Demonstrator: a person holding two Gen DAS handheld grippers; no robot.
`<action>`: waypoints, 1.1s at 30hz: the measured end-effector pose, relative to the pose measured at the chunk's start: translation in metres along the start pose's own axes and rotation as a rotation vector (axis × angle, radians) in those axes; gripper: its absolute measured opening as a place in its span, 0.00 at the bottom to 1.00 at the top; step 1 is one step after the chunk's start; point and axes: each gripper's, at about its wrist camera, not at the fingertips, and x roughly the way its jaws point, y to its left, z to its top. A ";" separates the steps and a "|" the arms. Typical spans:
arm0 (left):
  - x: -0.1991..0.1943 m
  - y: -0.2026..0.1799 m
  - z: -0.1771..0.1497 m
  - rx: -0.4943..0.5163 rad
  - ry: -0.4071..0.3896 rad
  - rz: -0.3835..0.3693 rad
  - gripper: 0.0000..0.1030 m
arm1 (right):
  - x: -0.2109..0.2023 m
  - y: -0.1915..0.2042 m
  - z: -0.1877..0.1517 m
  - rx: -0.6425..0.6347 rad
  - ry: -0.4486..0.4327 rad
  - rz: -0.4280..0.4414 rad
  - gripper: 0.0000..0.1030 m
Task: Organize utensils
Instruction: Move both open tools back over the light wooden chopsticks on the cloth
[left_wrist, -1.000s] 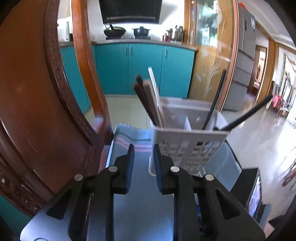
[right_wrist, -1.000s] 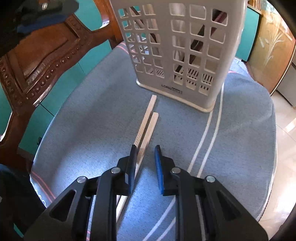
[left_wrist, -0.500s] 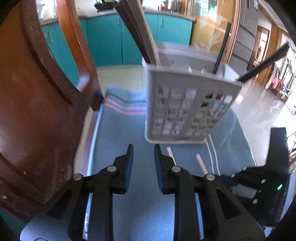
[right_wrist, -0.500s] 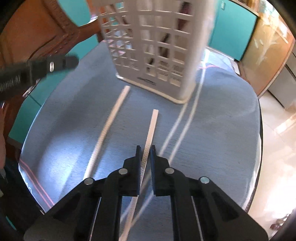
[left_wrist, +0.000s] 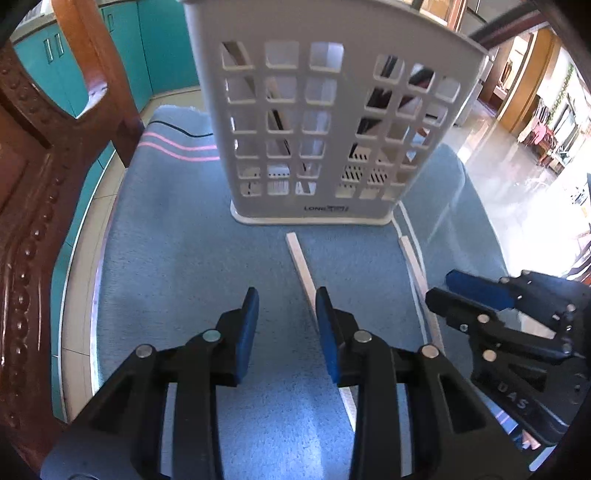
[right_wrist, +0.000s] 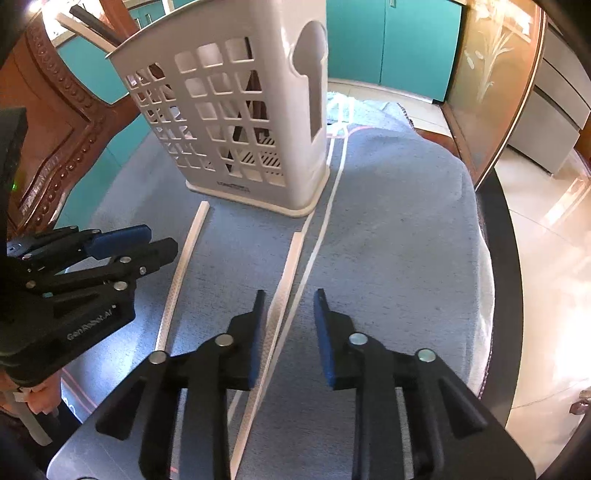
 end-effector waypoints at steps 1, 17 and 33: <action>0.003 -0.002 0.000 0.003 0.004 0.003 0.32 | 0.000 -0.001 -0.001 0.000 0.001 -0.001 0.28; 0.014 -0.021 -0.005 0.056 0.009 0.037 0.32 | 0.010 0.005 0.004 0.007 0.017 -0.005 0.36; 0.019 -0.003 -0.015 0.036 0.033 0.041 0.34 | 0.019 0.018 0.002 -0.007 0.023 -0.022 0.38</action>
